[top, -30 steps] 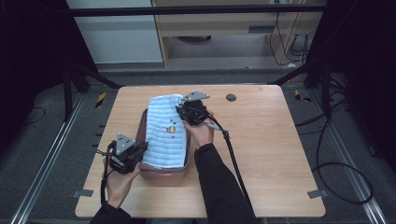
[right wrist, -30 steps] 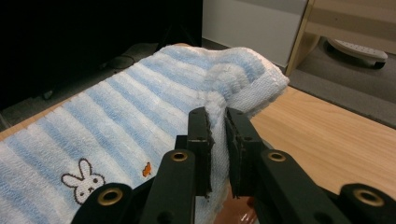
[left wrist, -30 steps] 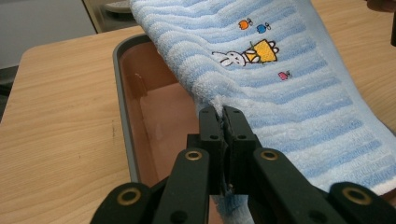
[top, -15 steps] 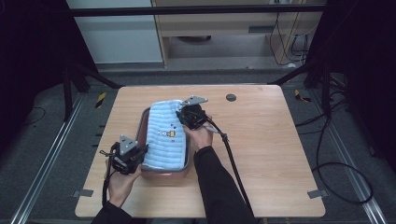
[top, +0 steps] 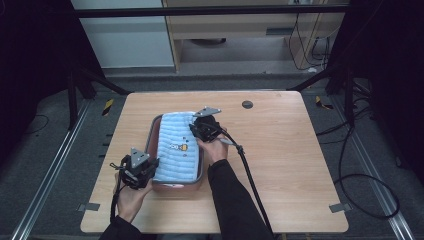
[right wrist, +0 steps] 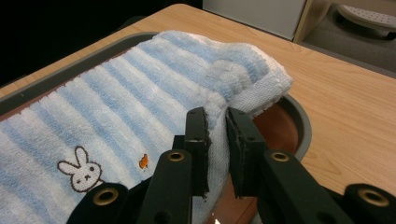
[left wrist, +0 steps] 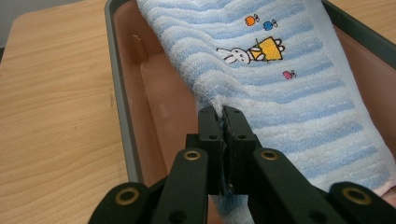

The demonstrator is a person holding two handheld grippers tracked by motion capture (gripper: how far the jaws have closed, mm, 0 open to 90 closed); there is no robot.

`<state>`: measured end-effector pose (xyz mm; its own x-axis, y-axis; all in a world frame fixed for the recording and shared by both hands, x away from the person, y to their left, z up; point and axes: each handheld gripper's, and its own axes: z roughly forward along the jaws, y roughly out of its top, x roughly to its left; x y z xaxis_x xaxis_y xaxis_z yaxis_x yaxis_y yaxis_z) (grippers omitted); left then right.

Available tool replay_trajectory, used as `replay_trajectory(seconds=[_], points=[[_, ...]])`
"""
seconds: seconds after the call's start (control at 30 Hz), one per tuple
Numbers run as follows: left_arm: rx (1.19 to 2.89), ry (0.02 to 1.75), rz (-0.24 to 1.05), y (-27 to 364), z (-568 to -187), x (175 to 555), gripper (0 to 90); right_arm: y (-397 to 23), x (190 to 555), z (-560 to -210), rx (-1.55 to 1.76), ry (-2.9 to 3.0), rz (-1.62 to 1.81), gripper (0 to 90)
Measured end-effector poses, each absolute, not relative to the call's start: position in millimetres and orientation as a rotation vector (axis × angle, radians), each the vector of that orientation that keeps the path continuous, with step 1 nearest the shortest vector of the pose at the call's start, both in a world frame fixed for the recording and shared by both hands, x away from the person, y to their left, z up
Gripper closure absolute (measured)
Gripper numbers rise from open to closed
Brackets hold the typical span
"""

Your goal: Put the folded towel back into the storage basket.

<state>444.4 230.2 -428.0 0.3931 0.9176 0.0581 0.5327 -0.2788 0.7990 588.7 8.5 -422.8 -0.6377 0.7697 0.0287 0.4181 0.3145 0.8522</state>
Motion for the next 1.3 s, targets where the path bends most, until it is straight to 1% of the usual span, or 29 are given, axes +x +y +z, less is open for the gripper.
replay_trajectory(seconds=[0.13, 0.23, 0.3, 0.53, 0.77, 0.97, 1.17, 1.3], points=[[1.945, 1.254, 0.682, 232, -430, 447, 85.7, 8, 589, -428, 1.068, 2.215, 1.236, 77.2], [1.936, 1.268, 0.683, 234, -431, 448, 81.3, 7, 590, -431, 1.074, 2.227, 1.218, 75.8], [1.925, 1.27, 0.687, 236, -429, 448, 80.1, 5, 590, -431, 1.074, 2.221, 1.222, 73.8], [1.892, 1.264, 0.704, 240, -422, 445, 79.1, -4, 586, -420, 1.069, 2.163, 1.259, 68.4], [1.852, 1.237, 0.71, 244, -412, 441, 74.7, -27, 576, -402, 1.058, 2.067, 1.312, 55.3], [1.816, 1.197, 0.713, 250, -405, 439, 65.6, -58, 564, -388, 1.055, 2.001, 1.328, 40.3], [1.8, 1.172, 0.71, 257, -400, 440, 53.0, -98, 548, -382, 1.088, 1.956, 1.306, 30.4], [1.792, 1.158, 0.697, 263, -400, 442, 46.4, -128, 538, -385, 1.121, 1.928, 1.285, 26.6]])
